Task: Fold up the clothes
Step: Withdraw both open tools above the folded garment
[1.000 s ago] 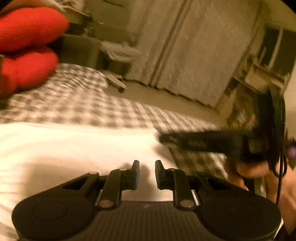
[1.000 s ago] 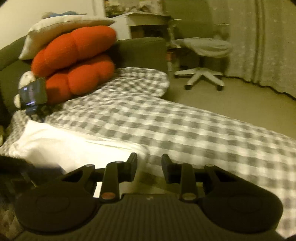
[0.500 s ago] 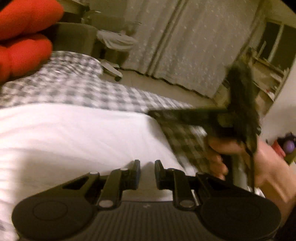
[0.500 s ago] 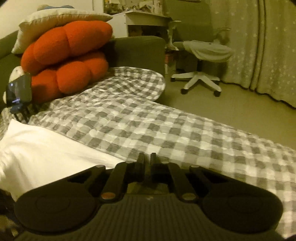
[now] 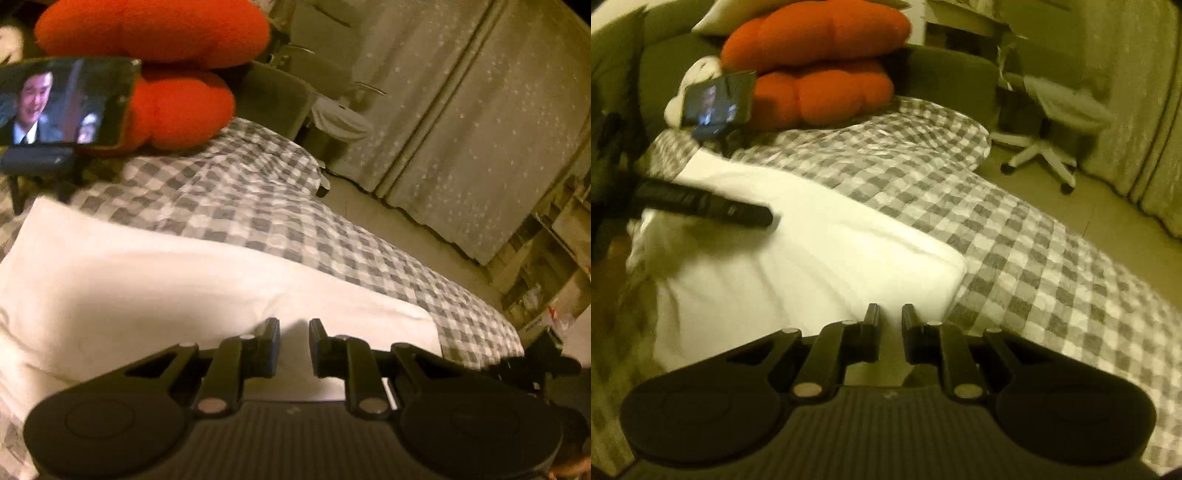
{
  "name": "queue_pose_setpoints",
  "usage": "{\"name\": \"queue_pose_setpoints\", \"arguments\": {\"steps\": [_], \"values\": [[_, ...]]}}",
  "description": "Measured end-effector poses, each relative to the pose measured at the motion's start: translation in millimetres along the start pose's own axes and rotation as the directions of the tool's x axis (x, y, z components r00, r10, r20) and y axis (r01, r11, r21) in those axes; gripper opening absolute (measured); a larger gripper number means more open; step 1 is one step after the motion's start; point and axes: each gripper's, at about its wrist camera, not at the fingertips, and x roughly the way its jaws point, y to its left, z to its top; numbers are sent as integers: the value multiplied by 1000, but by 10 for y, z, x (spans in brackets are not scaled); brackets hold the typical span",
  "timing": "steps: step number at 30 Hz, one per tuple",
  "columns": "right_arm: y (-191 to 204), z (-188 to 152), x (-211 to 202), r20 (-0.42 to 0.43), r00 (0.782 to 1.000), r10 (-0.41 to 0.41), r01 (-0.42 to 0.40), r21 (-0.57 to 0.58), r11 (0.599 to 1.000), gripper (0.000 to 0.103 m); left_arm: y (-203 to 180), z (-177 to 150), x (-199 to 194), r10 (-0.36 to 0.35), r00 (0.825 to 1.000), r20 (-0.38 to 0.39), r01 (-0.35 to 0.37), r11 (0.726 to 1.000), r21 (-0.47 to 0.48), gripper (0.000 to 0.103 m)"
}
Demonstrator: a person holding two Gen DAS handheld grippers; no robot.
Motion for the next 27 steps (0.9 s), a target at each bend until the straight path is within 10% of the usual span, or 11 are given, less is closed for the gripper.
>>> {"name": "queue_pose_setpoints", "arguments": {"steps": [8, 14, 20, 27], "values": [[297, -298, -340, -15, 1000, -4, 2, -105, 994, 19, 123, 53, -194, 48, 999, 22, -48, 998, -28, 22], [449, -345, -412, 45, 999, 17, -8, -195, 981, 44, 243, 70, -295, 79, 996, 41, -77, 996, -49, 27], [436, -333, -262, 15, 1000, -17, 20, -207, 978, 13, 254, 41, -285, 102, 994, 26, -101, 994, -45, 27], [455, -377, -255, 11, 999, -49, 50, -264, 963, 2, 249, 35, -282, 125, 992, 13, -124, 991, -56, 27]]}}
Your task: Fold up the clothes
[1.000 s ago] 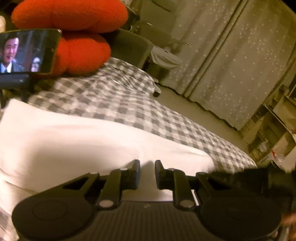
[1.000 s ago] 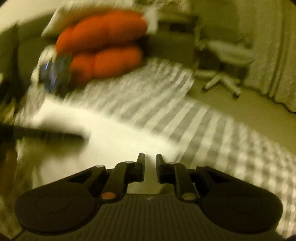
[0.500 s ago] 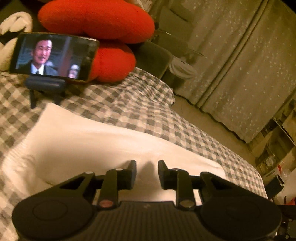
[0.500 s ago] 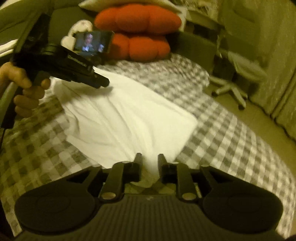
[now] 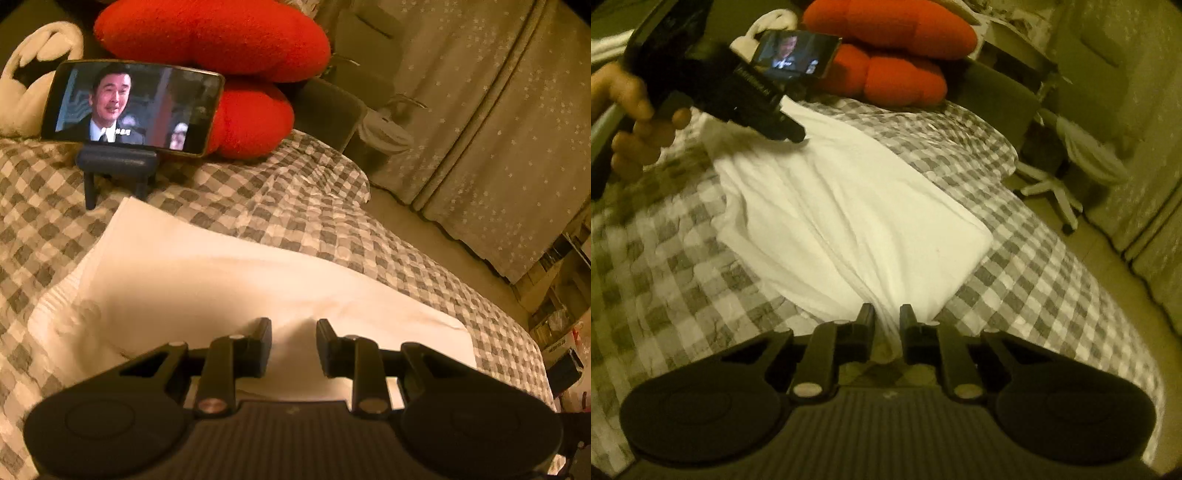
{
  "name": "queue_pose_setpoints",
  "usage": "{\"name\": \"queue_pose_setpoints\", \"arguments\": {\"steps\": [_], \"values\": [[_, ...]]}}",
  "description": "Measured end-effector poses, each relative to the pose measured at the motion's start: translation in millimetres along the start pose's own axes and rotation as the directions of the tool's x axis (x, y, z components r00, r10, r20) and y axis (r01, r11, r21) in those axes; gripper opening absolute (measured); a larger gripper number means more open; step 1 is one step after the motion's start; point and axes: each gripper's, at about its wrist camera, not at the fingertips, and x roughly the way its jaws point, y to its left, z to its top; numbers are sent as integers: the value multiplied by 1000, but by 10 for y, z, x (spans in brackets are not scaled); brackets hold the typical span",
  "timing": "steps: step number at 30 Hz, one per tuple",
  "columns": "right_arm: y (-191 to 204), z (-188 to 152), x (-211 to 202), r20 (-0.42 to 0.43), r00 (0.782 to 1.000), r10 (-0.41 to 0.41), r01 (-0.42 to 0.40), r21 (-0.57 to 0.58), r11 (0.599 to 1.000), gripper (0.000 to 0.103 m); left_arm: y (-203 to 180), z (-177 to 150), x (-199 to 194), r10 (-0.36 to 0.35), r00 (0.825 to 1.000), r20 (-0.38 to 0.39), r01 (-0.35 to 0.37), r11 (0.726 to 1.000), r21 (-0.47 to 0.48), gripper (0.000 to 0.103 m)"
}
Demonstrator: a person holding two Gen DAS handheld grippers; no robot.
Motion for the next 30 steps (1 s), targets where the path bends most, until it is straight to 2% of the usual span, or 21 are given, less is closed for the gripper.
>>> {"name": "queue_pose_setpoints", "arguments": {"steps": [7, 11, 16, 21, 25, 30], "values": [[-14, 27, -236, 46, 999, -15, 16, -22, 1000, 1, -44, -8, -114, 26, 1000, -5, -26, 999, 18, 27], [9, -74, -202, 9, 1000, -11, 11, -68, 998, 1, -36, -15, -152, 64, 998, -12, -63, 997, 52, 28], [15, -75, -248, 24, 1000, -13, 15, -73, 997, 1, 95, 18, -227, 91, 996, -13, -91, 995, 28, 28], [91, -94, -119, -22, 999, -38, 36, -97, 995, 2, 216, 51, -338, 96, 995, 7, -96, 995, 11, 30], [81, -36, -167, -43, 999, -19, 17, -64, 998, 13, 328, 99, -416, 90, 995, 32, -89, 996, -31, 31], [-88, 192, -437, 4, 1000, -4, 4, 84, 996, 13, 391, 119, -454, 94, 994, 57, -91, 994, -56, 32]]}}
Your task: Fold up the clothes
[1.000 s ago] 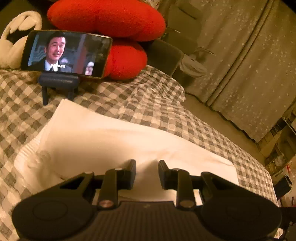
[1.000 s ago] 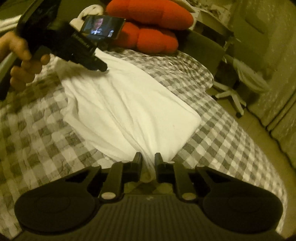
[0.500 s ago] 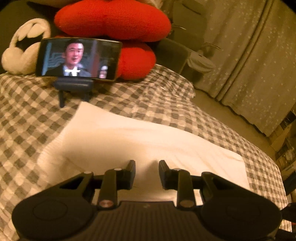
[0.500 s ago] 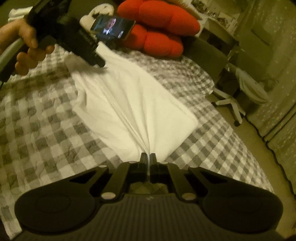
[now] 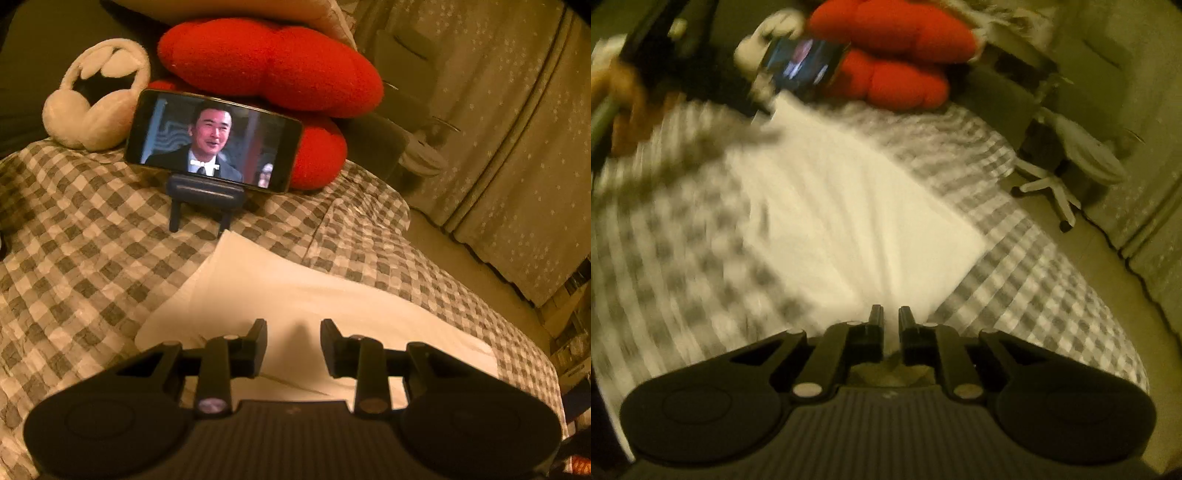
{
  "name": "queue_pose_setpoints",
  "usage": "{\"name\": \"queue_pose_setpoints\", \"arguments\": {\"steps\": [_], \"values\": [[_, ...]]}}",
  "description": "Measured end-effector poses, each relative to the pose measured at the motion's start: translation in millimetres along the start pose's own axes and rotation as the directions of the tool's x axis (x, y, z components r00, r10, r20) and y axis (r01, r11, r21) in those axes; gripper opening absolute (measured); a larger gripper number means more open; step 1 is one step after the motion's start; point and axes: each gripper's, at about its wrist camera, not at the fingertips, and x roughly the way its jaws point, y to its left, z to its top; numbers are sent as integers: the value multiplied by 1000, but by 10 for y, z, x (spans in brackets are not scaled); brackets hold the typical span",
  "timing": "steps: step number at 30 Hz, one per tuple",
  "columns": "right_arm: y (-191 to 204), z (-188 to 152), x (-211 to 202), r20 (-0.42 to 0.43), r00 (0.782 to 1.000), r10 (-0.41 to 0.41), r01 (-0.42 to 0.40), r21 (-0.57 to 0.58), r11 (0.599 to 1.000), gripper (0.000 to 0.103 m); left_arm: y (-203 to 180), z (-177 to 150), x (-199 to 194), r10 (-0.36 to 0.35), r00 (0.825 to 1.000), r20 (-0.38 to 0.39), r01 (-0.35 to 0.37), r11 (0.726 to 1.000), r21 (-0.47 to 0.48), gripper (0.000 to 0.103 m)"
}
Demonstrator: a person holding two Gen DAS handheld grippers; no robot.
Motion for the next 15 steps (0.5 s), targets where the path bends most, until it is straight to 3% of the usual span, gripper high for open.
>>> {"name": "queue_pose_setpoints", "arguments": {"steps": [3, 5, 9, 15], "values": [[-115, 99, -123, 94, 996, 10, -24, 147, 989, 20, -13, -1, -22, -14, 1000, 9, 14, 1000, -4, 32], [-100, 126, -44, 114, 993, 20, -40, 170, 985, 21, -66, -22, -14, -16, 1000, 17, 16, 1000, 25, 32], [-28, 246, 291, 78, 996, 34, -44, 137, 990, 21, -192, -90, 62, -14, 1000, 0, 14, 997, 72, 32], [-144, 71, 631, -39, 993, 114, -107, 143, 984, 21, -384, -213, 211, -10, 999, -34, 15, 991, 136, 35]]}}
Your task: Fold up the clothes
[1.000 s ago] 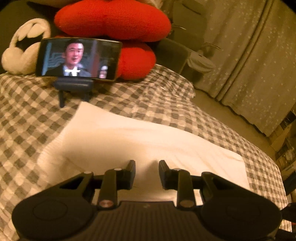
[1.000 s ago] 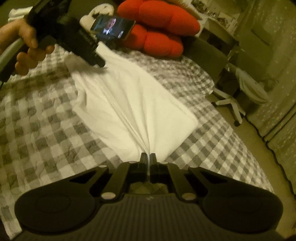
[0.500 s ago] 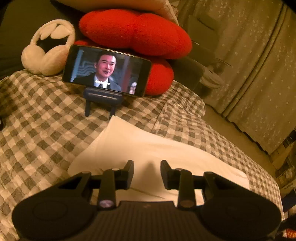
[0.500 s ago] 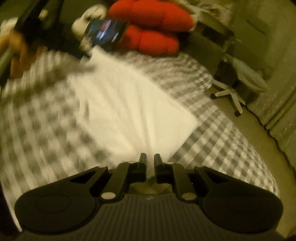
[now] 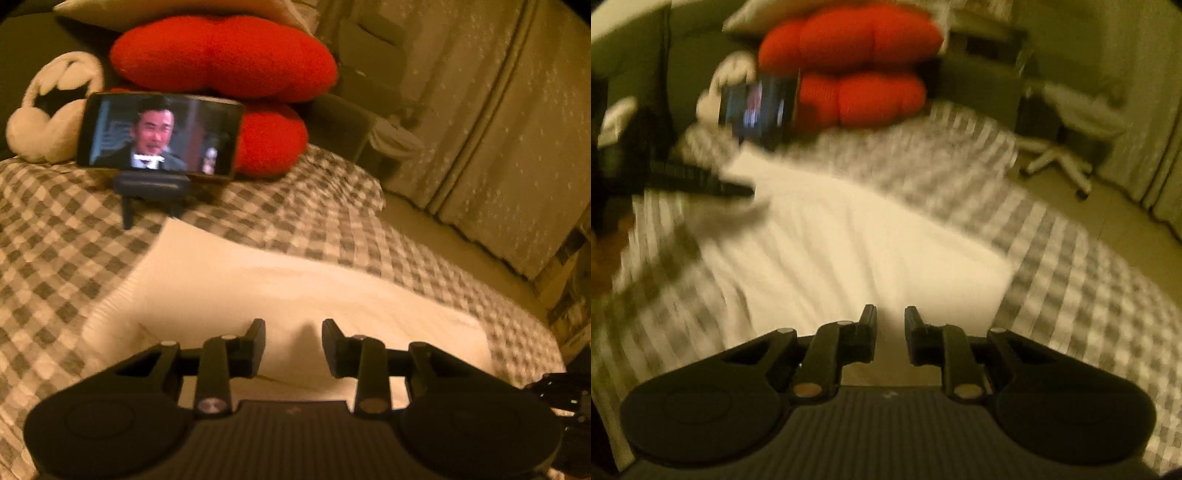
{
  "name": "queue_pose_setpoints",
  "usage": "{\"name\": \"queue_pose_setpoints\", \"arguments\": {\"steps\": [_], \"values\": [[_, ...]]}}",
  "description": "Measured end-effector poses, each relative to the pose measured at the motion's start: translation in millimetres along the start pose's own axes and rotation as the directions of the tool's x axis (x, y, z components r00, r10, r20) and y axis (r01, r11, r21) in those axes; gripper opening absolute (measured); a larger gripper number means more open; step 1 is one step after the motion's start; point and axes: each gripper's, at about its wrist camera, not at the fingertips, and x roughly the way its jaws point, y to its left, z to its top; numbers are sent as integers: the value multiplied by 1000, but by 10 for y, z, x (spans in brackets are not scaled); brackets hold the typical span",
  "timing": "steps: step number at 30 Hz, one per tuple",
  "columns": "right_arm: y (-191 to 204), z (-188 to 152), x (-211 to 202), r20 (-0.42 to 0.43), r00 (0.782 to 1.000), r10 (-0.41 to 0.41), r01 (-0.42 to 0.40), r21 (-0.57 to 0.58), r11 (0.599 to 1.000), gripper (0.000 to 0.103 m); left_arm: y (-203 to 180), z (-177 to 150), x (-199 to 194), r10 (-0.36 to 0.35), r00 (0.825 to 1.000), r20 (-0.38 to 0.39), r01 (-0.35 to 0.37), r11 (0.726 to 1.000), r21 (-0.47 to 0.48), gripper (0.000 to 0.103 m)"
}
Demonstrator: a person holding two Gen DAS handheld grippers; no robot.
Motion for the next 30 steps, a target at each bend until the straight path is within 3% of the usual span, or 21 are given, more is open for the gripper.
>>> {"name": "queue_pose_setpoints", "arguments": {"steps": [5, 11, 16, 30], "values": [[-207, -100, -122, -17, 999, 39, -39, 27, 999, 21, -68, -35, 66, 42, 999, -23, -41, 998, 49, 36], [-340, -44, -129, 51, 999, -8, 2, 111, 994, 27, -212, -85, 43, 40, 999, -2, -39, 995, 97, 37], [-344, -20, -4, 30, 999, -24, 21, 99, 995, 27, -355, -149, 63, 97, 995, 14, -98, 980, 173, 37], [-387, 100, 144, 63, 989, -133, 123, 140, 982, 27, -389, -157, 89, 118, 993, 16, -118, 973, 196, 38]]}}
